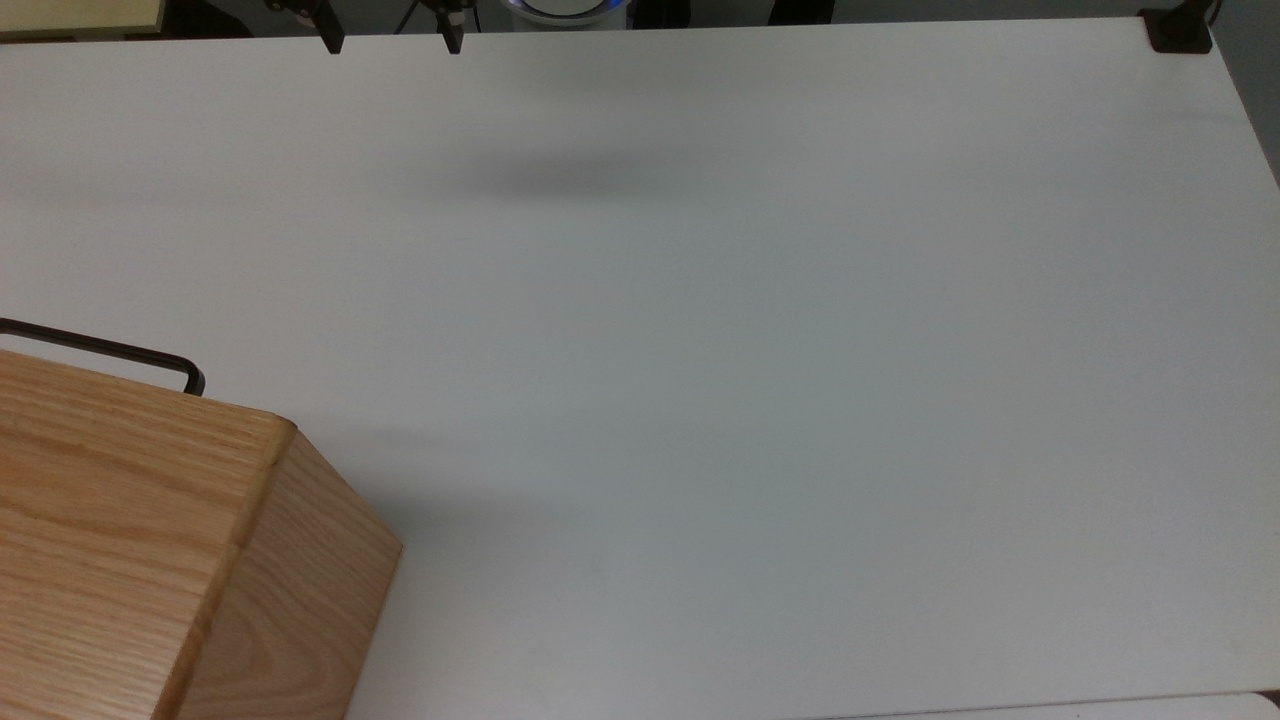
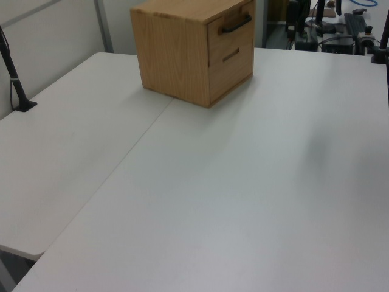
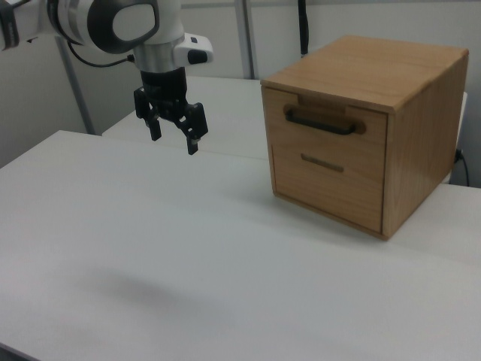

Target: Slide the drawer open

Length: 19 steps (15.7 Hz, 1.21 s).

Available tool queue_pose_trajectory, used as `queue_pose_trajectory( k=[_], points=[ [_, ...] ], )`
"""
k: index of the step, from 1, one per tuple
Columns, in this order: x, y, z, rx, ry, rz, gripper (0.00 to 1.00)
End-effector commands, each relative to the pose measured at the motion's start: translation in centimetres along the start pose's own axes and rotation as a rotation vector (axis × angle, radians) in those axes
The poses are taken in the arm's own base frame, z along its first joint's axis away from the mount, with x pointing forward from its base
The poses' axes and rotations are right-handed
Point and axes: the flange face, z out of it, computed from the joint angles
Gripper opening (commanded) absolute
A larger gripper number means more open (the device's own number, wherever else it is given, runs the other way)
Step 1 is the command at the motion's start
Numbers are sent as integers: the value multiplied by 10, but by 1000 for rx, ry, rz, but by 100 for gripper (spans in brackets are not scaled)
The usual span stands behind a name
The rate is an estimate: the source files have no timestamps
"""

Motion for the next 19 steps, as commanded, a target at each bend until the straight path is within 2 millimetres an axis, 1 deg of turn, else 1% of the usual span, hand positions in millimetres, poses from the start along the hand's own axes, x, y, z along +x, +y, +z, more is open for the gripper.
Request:
queue_pose_trajectory(
  k=[1,2,4,19],
  points=[
    [-3,-2,-2,-24,-10,-27,100],
    [-3,-2,-2,-24,-10,-27,100],
    [0,-2,5,-25,-23,-26,100],
    [-1,-2,4,-24,-24,-21,100]
  ],
)
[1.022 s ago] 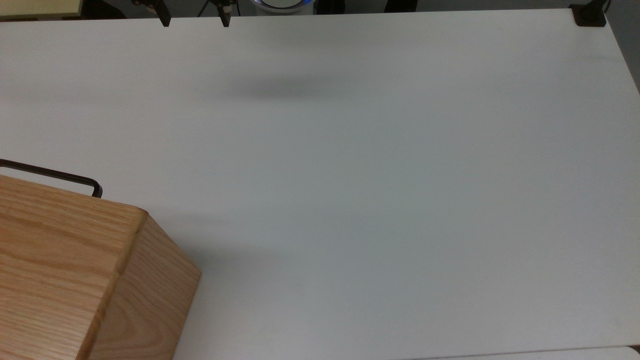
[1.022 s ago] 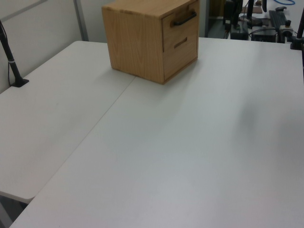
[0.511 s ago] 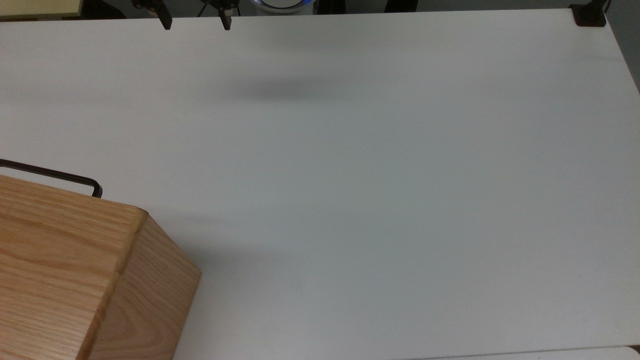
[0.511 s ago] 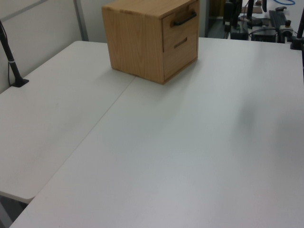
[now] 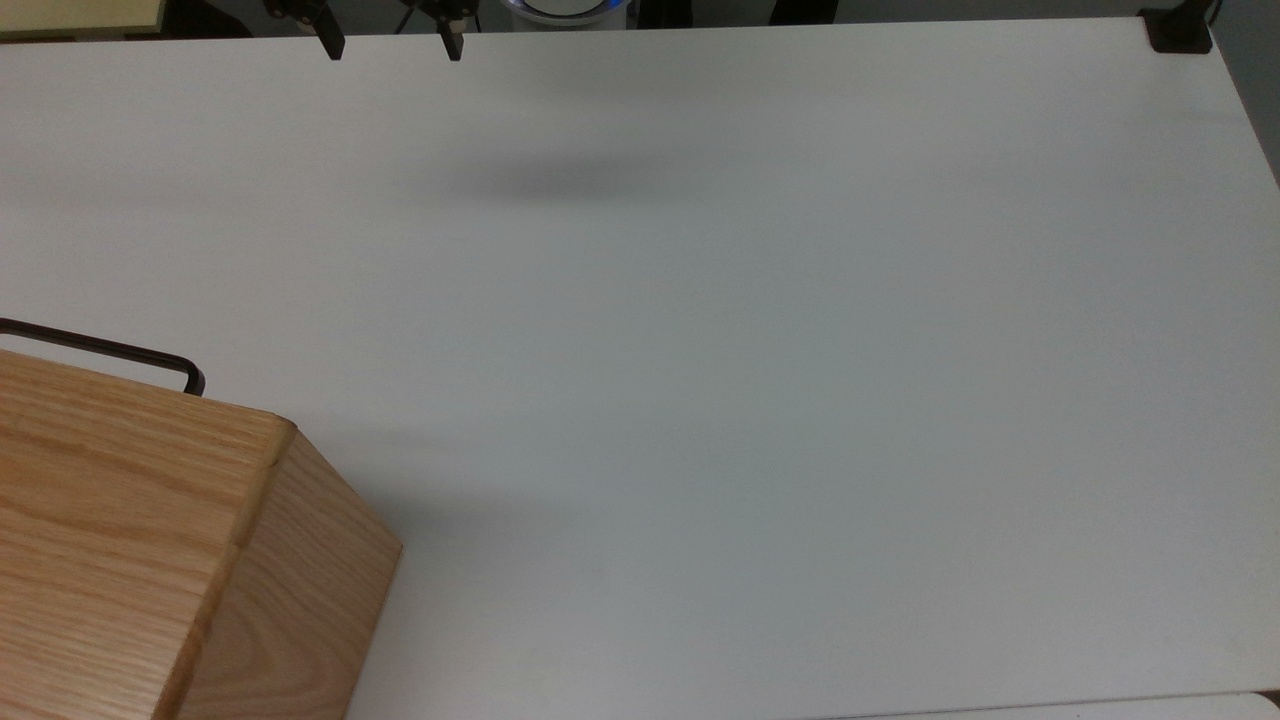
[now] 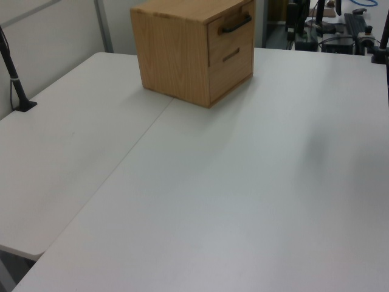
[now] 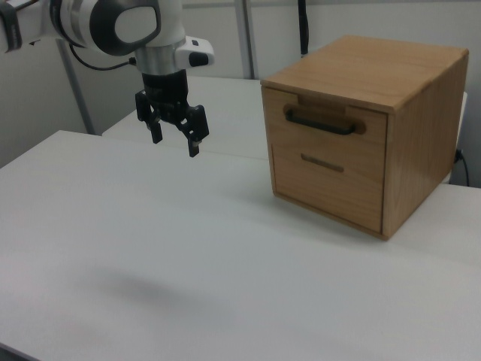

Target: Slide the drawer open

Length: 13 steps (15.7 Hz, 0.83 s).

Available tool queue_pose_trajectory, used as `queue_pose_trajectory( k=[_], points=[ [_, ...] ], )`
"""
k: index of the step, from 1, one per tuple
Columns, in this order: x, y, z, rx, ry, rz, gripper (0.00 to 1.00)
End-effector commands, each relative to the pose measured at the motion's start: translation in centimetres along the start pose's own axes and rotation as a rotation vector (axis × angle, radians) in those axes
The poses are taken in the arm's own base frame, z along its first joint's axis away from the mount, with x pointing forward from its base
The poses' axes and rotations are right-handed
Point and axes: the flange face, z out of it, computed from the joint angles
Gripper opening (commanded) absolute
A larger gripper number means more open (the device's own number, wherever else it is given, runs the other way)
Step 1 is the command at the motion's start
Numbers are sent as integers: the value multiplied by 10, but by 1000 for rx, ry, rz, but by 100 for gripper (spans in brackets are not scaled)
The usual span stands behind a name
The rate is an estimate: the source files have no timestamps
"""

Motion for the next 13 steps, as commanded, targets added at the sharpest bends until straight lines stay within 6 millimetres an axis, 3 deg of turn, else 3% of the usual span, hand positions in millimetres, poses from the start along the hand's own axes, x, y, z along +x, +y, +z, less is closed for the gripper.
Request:
queue_pose_trajectory(
  k=[1,13],
  points=[
    [-3,-2,-1,-14,-16,-17,100],
    [2,-3,7,-20,-22,-21,100]
  ],
)
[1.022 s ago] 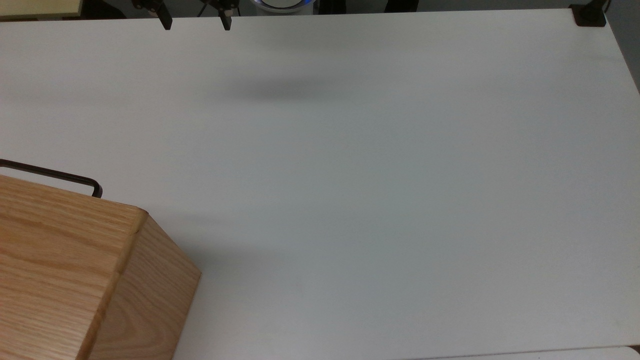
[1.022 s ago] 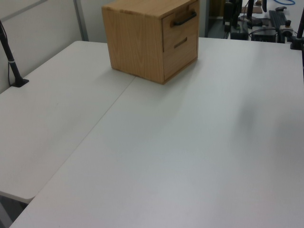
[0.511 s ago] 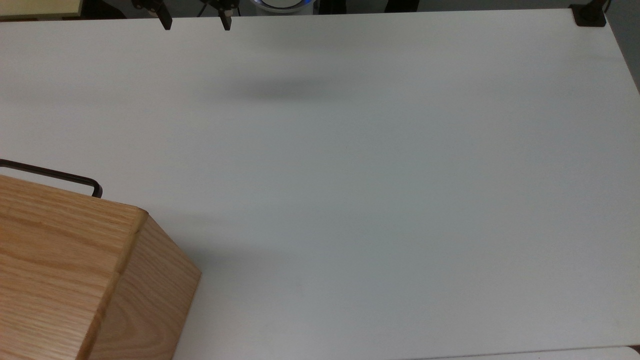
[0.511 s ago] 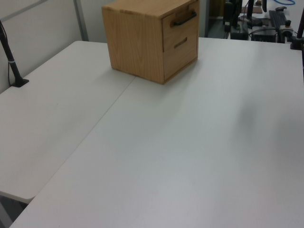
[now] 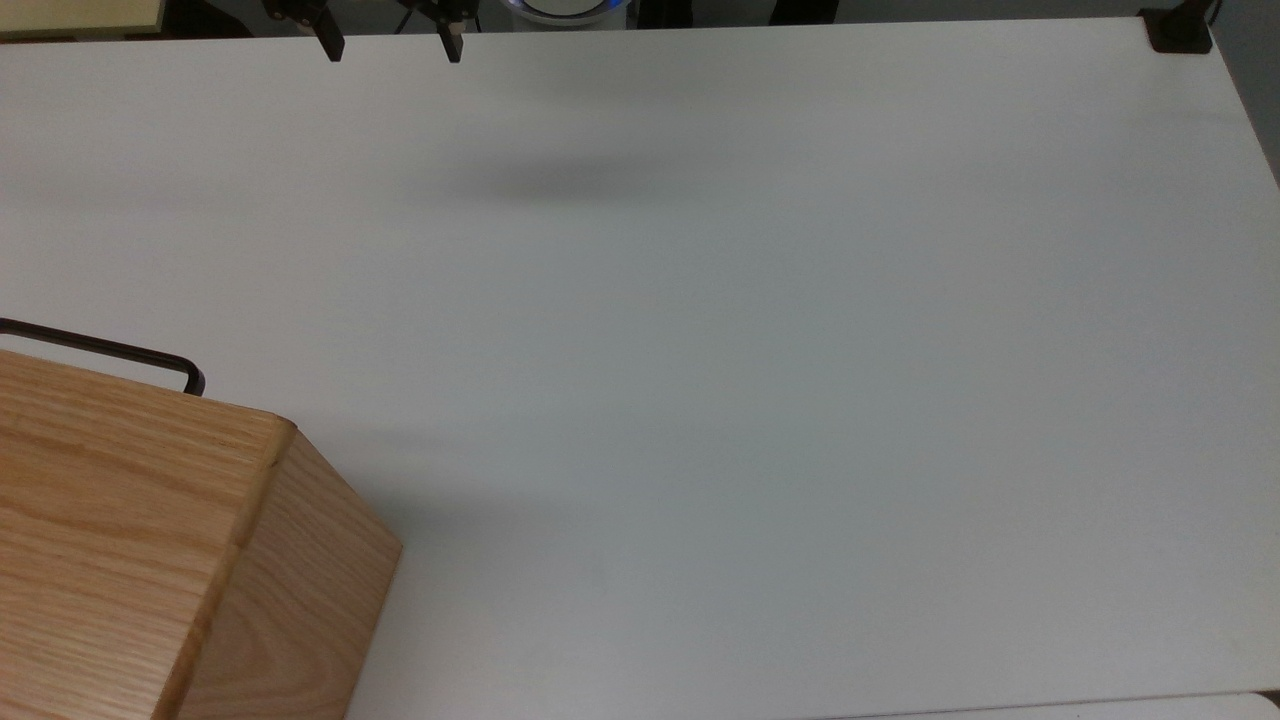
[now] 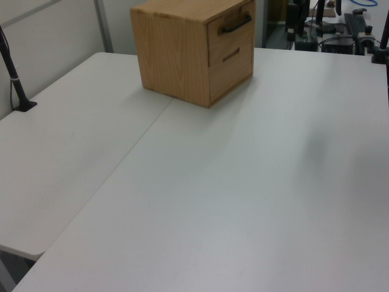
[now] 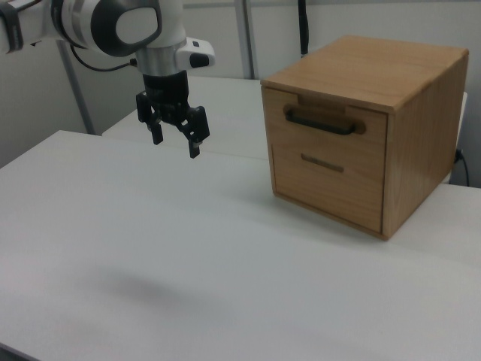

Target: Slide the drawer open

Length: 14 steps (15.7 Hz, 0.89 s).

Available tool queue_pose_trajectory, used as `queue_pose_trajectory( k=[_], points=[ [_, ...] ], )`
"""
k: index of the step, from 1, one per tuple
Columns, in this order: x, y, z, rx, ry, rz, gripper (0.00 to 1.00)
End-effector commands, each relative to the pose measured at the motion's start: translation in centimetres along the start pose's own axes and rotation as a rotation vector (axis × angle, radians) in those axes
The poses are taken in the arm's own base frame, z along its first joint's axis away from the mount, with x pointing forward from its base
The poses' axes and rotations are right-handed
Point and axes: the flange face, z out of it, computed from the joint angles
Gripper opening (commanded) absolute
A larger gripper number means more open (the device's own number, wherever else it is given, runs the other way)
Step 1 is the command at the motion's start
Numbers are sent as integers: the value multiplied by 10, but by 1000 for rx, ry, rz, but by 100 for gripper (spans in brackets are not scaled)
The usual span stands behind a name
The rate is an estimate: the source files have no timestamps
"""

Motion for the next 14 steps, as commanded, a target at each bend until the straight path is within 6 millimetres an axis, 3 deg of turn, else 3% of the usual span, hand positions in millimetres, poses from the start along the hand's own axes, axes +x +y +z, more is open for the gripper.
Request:
queue_pose_trajectory(
  k=[1,6,10,14],
  points=[
    [1,-3,5,-18,-19,-21,100],
    [7,3,11,9,-17,58,100],
    [24,25,0,97,130,366,100],
    [61,38,16,147,266,809,100]
  ],
)
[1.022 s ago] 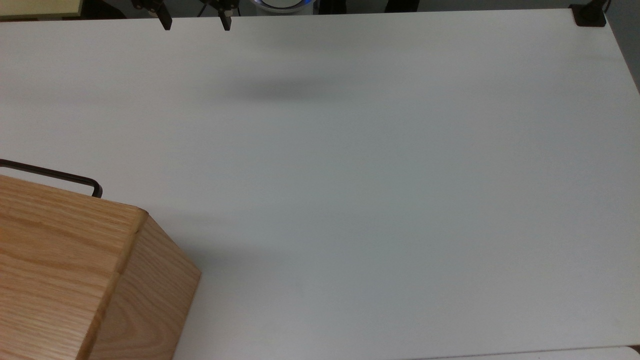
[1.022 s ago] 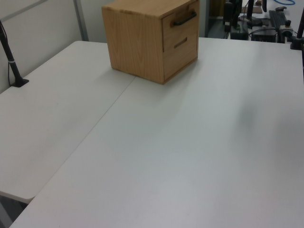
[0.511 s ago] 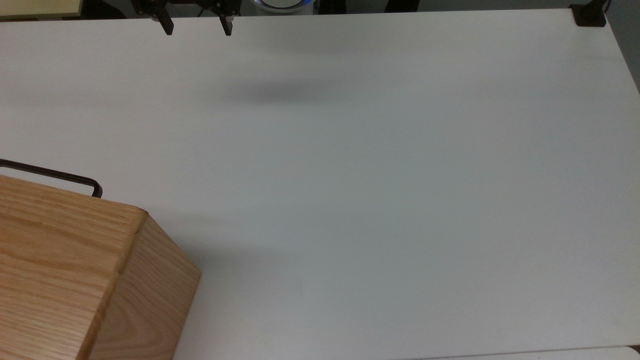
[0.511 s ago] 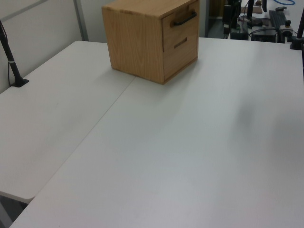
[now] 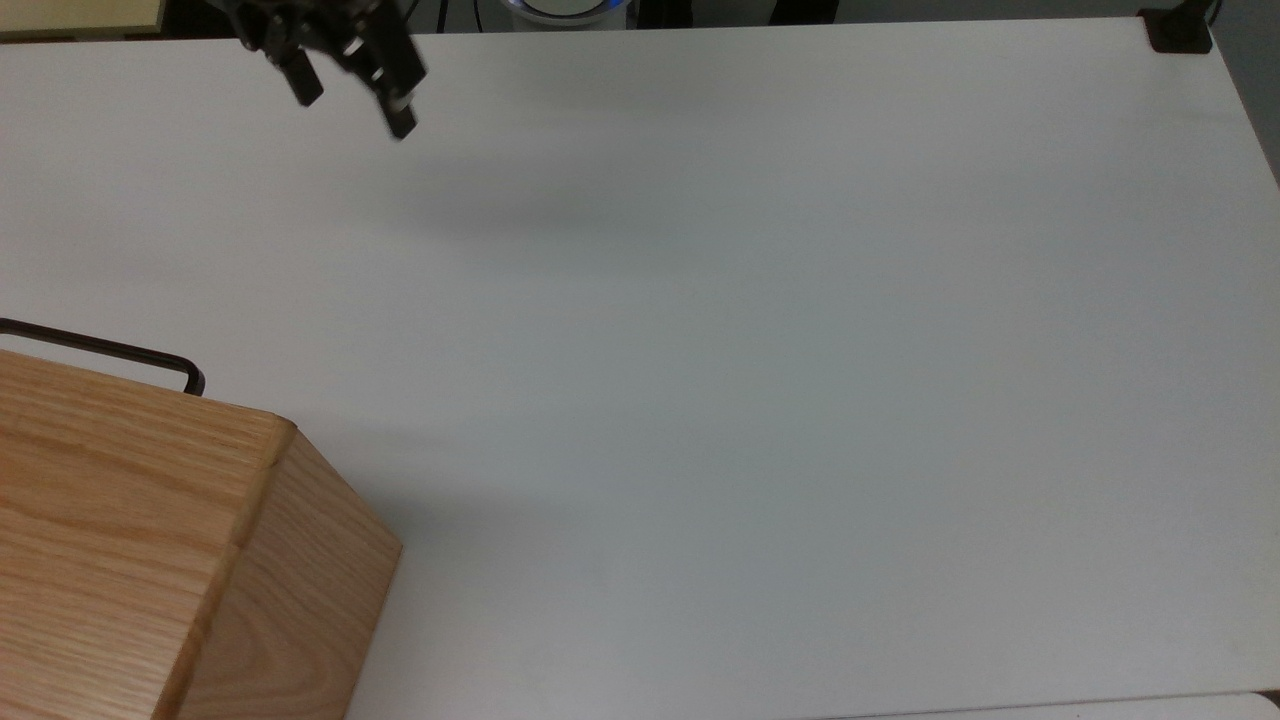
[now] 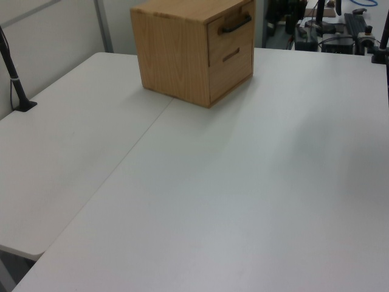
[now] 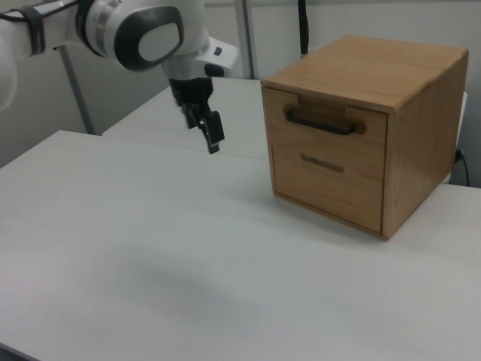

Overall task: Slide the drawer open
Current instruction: 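Move the gripper toward the black handle of the upper wooden drawer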

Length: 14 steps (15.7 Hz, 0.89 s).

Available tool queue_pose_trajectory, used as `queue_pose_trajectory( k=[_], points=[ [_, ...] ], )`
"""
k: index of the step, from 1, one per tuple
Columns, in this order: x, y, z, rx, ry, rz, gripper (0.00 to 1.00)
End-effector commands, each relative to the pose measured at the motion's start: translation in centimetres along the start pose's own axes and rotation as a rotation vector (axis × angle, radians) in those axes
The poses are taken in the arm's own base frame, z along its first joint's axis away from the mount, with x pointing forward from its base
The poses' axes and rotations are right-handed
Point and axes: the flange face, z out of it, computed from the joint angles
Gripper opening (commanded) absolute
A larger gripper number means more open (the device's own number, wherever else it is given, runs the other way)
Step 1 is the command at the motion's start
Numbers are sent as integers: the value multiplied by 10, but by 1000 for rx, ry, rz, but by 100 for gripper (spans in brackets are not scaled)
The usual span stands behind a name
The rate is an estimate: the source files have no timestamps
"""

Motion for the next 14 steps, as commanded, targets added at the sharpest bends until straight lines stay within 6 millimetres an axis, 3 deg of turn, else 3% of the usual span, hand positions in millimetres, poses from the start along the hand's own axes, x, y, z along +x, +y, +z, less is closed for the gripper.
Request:
queue_pose_trajectory(
  k=[1,3,7,8,14],
  points=[
    [35,-4,20,62,137,418,100],
    [47,-2,24,111,201,594,100],
    [73,31,2,233,346,845,96],
    [80,40,4,249,369,862,95],
    [104,46,40,294,454,894,92]
  ],
)
